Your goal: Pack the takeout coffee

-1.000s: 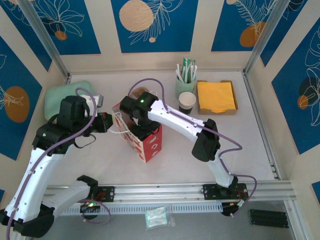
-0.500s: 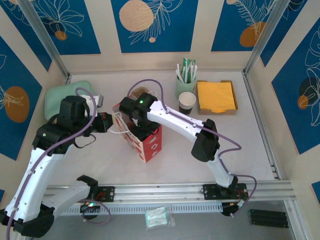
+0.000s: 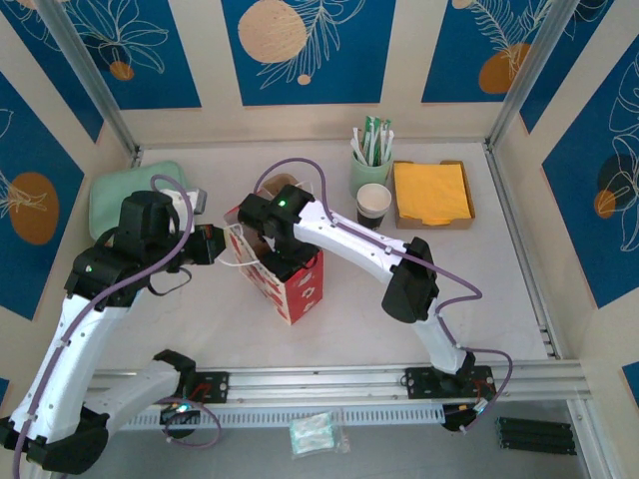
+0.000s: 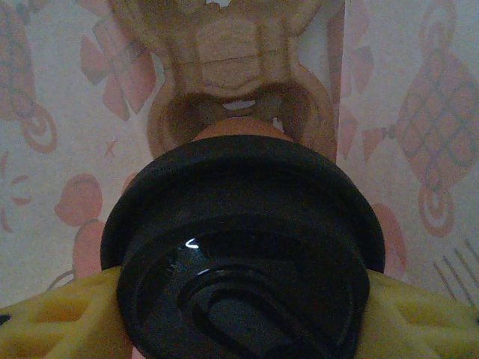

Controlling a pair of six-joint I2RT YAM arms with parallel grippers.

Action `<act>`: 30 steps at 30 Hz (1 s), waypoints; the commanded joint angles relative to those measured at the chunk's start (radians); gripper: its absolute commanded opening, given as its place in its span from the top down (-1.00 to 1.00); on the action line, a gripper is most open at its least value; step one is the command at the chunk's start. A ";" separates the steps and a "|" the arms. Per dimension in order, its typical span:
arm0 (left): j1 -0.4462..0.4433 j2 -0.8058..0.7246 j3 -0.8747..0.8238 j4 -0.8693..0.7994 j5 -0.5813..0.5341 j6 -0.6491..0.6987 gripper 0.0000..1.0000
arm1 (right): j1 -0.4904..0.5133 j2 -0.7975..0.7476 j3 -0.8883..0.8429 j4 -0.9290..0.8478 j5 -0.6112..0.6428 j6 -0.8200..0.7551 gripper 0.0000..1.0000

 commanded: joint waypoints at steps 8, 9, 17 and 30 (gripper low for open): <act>0.005 -0.005 0.000 0.012 0.010 -0.002 1.00 | 0.008 0.015 0.006 -0.022 0.007 -0.004 -0.20; 0.006 -0.004 0.000 0.012 0.011 -0.004 1.00 | 0.009 0.015 0.004 -0.019 0.010 -0.001 -0.20; 0.006 -0.007 -0.006 0.016 0.013 -0.006 1.00 | 0.010 0.009 -0.012 0.021 0.032 0.017 -0.20; 0.006 -0.013 -0.008 0.013 0.014 -0.005 1.00 | 0.008 0.006 -0.049 0.069 0.053 0.035 -0.20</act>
